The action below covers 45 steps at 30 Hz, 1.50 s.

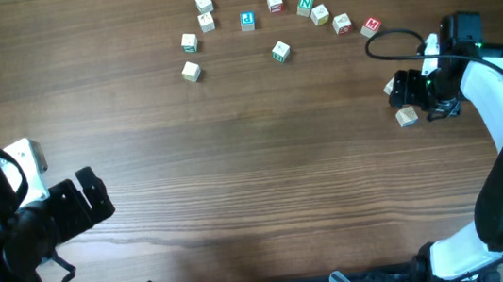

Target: Form a circle

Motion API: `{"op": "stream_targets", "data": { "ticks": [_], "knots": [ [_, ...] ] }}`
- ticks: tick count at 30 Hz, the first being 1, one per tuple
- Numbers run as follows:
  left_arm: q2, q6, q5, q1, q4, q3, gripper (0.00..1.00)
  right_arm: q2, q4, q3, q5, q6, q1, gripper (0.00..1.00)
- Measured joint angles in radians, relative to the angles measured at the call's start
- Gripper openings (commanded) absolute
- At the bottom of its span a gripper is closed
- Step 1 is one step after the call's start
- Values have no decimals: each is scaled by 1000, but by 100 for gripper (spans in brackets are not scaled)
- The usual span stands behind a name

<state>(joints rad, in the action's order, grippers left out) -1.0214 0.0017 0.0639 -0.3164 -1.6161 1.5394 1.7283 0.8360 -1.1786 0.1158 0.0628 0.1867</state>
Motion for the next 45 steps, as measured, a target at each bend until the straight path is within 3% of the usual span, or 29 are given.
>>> {"op": "stream_targets", "data": {
  "ticks": [8, 20, 24, 28, 35, 45],
  "knots": [
    [0, 0, 0, 0, 0, 0, 100, 0, -120, 129, 0, -122, 0, 83],
    [0, 0, 0, 0, 0, 0, 100, 0, -192, 188, -32, -159, 0, 45],
    [0, 0, 0, 0, 0, 0, 100, 0, -192, 188, -35, -149, 0, 38],
    [0, 0, 0, 0, 0, 0, 100, 0, -191, 188, -39, -94, 0, 24],
    [0, 0, 0, 0, 0, 0, 100, -1, -197, 188, -50, 28, 0, 23],
    [0, 0, 0, 0, 0, 0, 100, -1, -212, 188, -50, 51, 0, 23]
  ]
}}
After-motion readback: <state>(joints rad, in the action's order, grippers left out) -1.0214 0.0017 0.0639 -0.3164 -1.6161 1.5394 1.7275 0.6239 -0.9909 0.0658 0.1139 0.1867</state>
